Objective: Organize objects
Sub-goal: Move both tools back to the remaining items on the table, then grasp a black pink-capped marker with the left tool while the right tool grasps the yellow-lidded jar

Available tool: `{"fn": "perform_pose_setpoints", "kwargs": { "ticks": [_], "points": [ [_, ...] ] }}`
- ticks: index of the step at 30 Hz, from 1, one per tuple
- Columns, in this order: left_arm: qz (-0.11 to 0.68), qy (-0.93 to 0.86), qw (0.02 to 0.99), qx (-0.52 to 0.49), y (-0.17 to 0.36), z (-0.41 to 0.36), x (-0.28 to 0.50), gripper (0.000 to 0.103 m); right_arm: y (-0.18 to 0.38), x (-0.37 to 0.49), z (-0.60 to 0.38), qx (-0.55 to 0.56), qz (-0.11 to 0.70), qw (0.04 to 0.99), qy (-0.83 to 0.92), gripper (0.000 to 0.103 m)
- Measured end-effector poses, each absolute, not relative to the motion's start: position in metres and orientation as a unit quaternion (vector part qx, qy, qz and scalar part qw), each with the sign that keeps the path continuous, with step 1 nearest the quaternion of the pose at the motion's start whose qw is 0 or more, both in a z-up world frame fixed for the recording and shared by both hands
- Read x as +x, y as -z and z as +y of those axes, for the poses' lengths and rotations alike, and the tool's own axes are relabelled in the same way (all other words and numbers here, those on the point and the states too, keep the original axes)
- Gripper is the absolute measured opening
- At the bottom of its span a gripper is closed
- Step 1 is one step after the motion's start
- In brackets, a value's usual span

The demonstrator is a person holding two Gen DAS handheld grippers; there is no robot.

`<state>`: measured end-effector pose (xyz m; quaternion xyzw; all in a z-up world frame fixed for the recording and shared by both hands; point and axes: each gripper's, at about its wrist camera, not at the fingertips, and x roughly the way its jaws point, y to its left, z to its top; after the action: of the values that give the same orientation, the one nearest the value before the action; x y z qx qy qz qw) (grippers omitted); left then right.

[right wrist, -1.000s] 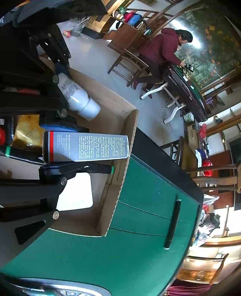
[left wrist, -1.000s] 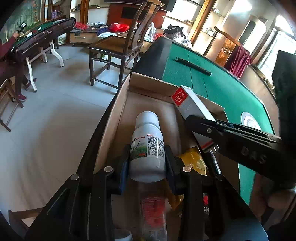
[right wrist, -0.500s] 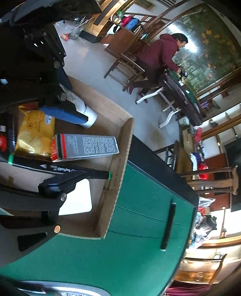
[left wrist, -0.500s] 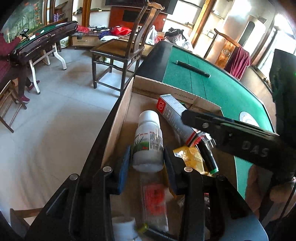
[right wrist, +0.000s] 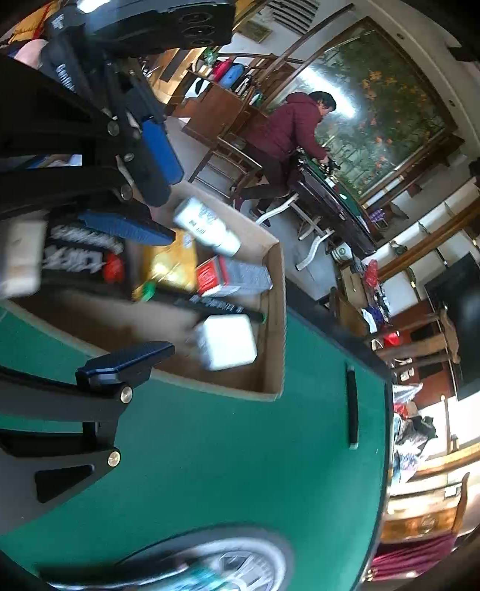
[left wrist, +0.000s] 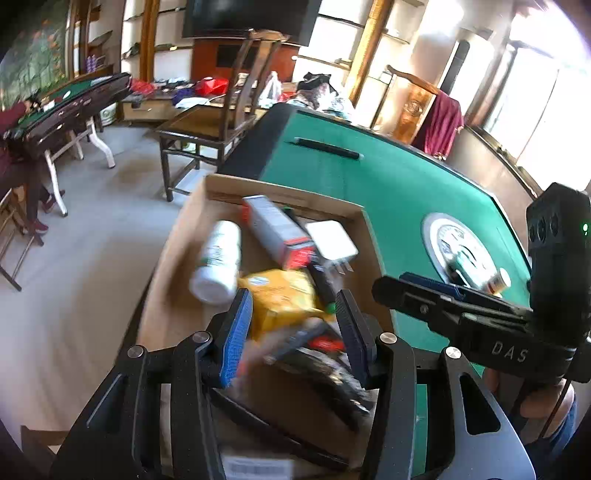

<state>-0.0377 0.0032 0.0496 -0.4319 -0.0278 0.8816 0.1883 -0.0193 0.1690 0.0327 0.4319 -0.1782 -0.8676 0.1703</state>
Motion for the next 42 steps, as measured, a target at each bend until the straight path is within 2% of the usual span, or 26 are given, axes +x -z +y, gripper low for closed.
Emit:
{"fn": "perform_pose_setpoints", "kwargs": {
  "ticks": [10, 12, 14, 17, 20, 25, 33, 34, 37, 38, 42],
  "points": [
    [0.025, -0.871, 0.248, -0.424, -0.064, 0.089, 0.011, 0.047, -0.035, 0.068, 0.267, 0.398, -0.188, 0.150, 0.885, 0.054],
    [0.041, -0.864, 0.270, -0.424, -0.065, 0.117, 0.023, 0.049, -0.039, 0.090, 0.305, 0.377, -0.190, 0.125, 0.898, 0.054],
    [0.057, -0.855, 0.289, -0.427, -0.062, 0.143, 0.032, 0.054, -0.042, 0.107, 0.338, 0.355, -0.200, 0.096, 0.908, 0.060],
    [0.079, -0.840, 0.305, -0.441, -0.047, 0.190, 0.038, 0.054, -0.042, 0.125, 0.386, 0.319, -0.216, 0.036, 0.922, 0.063],
    [0.064, -0.825, 0.308, -0.469, -0.026, 0.224, 0.030, 0.054, -0.038, 0.129, 0.420, 0.320, -0.258, -0.025, 0.911, 0.063],
    [0.005, -0.805, 0.295, -0.515, -0.002, 0.266, 0.003, 0.054, -0.029, 0.129, 0.436, 0.328, -0.329, -0.014, 0.885, 0.063],
    [0.055, -0.817, 0.249, -0.518, 0.023, 0.310, -0.009, 0.054, -0.034, 0.133, 0.435, 0.316, -0.341, 0.005, 0.885, 0.063],
    [0.067, -0.818, 0.245, -0.516, 0.028, 0.309, -0.010, 0.054, -0.034, 0.133, 0.435, 0.318, -0.340, 0.004, 0.885, 0.063],
    [0.097, -0.831, 0.243, -0.492, 0.030, 0.297, -0.007, 0.026, -0.031, 0.133, 0.436, 0.323, -0.340, -0.001, 0.883, 0.063],
    [0.109, -0.832, 0.244, -0.486, 0.031, 0.292, -0.005, 0.020, -0.029, 0.131, 0.436, 0.327, -0.337, -0.005, 0.883, 0.063],
    [0.127, -0.836, 0.258, -0.468, 0.033, 0.264, -0.005, 0.017, -0.020, 0.122, 0.429, 0.349, -0.306, -0.025, 0.885, 0.063]
  ]
}}
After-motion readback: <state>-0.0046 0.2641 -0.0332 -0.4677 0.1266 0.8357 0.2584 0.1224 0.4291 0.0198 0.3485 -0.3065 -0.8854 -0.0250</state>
